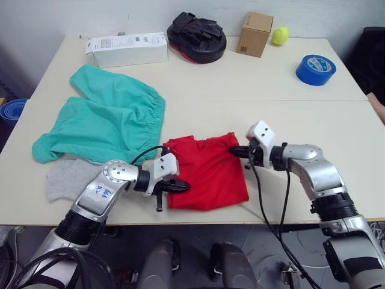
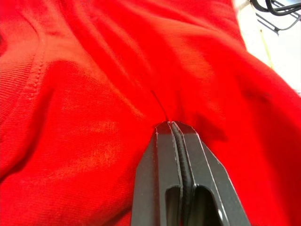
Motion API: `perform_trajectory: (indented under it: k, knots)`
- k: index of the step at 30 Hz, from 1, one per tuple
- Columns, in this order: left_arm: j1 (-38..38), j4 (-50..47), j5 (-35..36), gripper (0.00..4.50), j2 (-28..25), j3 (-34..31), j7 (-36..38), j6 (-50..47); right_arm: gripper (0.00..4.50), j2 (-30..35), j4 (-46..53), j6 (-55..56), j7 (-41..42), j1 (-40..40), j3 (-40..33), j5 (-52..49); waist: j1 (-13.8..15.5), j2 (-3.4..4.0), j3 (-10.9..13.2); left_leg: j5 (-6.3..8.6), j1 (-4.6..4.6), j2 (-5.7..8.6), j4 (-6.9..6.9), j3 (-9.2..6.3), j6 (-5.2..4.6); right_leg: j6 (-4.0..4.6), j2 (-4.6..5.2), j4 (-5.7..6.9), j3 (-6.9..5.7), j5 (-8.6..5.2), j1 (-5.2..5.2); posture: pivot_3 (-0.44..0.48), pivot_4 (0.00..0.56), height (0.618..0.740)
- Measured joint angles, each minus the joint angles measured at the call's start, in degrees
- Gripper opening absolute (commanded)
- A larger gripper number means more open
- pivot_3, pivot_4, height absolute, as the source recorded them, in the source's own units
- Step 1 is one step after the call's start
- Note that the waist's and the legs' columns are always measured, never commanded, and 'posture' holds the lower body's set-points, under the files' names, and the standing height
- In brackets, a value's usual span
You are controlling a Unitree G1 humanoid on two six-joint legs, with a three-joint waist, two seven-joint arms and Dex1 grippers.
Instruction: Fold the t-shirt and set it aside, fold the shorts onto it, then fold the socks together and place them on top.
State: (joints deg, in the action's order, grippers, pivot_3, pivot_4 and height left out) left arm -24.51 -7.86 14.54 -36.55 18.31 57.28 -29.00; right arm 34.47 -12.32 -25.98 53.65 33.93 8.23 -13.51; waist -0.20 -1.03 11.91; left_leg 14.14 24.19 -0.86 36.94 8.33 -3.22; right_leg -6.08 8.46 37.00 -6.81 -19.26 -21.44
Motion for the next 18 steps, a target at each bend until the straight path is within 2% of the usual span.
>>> perform_trajectory:
  k: [6, 10, 14, 18]
  knots:
    - [-0.06, 0.88, -0.07, 0.02, 0.1, -0.08, -0.01, 0.85, 0.0, -1.22, 0.49, 1.24, 3.4, 1.53, -0.62, -1.53, -0.09, 0.02, -0.01, 0.07, 0.0, 0.0, 0.02, 0.02, 0.12, 0.0, 0.01, 0.0, 0.02, 0.0, 0.01, 0.0, 0.15, 0.74]
    - [-0.04, 0.87, -0.06, 0.02, 0.54, -0.3, -0.04, 0.78, 0.0, -4.91, 7.59, -0.75, 5.71, 1.68, -0.47, -5.67, 0.0, 0.05, -0.02, 0.12, 0.01, 0.0, 0.01, -0.01, 0.2, 0.0, 0.02, 0.02, 0.01, 0.0, 0.0, 0.0, 0.15, 0.74]
    - [-0.03, 0.94, -0.06, 0.02, 1.17, -0.42, -0.25, 0.7, 0.0, -6.85, 11.72, 0.48, 6.01, 0.89, 5.05, -3.94, 0.21, 0.05, -0.02, 0.14, 0.03, 0.01, 0.04, -0.02, 0.24, -0.02, 0.04, 0.0, 0.0, 0.01, 0.0, 0.0, 0.15, 0.74]
    - [-0.04, 1.14, -0.06, 0.02, 1.52, -0.78, -0.26, 0.34, 0.0, -8.43, 7.24, 5.6, 3.06, 0.32, 10.13, 3.5, 0.12, 0.05, -0.02, 0.14, 0.03, 0.02, 0.04, 0.01, 0.25, -0.02, 0.03, 0.01, 0.02, 0.02, -0.03, 0.0, 0.15, 0.74]
